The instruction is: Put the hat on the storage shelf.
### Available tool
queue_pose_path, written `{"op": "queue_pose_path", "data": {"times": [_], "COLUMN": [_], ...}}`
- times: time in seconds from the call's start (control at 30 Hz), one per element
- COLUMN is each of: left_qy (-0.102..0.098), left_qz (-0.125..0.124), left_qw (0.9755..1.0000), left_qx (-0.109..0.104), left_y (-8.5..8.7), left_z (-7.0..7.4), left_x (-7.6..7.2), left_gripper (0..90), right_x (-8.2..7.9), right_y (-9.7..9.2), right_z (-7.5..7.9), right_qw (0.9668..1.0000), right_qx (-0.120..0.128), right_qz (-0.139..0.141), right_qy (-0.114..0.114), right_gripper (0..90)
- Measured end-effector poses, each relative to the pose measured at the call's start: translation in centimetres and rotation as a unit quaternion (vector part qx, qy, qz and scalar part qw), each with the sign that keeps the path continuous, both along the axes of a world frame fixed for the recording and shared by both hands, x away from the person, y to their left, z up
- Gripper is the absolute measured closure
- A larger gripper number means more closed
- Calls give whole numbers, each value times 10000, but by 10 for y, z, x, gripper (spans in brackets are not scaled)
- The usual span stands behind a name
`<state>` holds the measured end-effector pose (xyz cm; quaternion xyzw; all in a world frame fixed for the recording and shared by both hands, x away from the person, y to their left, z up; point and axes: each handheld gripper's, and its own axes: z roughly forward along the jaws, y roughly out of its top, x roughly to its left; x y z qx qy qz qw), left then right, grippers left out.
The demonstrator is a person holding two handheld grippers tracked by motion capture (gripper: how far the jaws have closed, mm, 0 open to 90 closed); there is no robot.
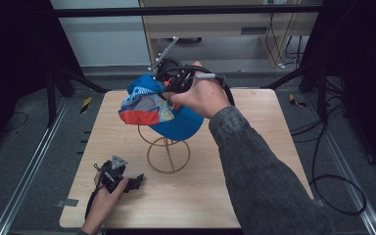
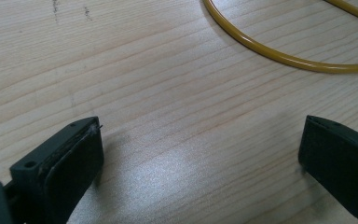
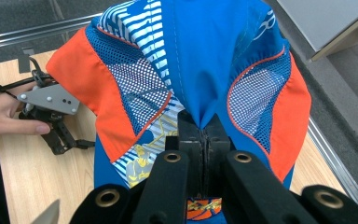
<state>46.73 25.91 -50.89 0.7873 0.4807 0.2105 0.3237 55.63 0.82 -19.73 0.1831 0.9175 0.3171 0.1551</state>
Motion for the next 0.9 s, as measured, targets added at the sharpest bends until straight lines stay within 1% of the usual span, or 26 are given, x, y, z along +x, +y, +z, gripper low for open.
{"op": "queue_pose_path", "data": {"times": [0.4,0.63,0.9], "left_qy": [2,5,10], "left_qz": [-11,-6,-9], "left_qw": [10000,10000,10000], "left_qx": [0,6,8], "left_y": [0,0,0], "left_z": [0,0,0], "left_x": [0,0,0], "left_gripper": [0,0,0], "right_x": [0,-1,-2], "right_y": [5,8,15], "right_z": [-7,-6,-5], "right_qw": [10000,9999,9998], "right_qx": [-38,-73,-126], "right_qz": [52,56,115], "right_qy": [42,64,37], "right_gripper": [893,893,893]}}
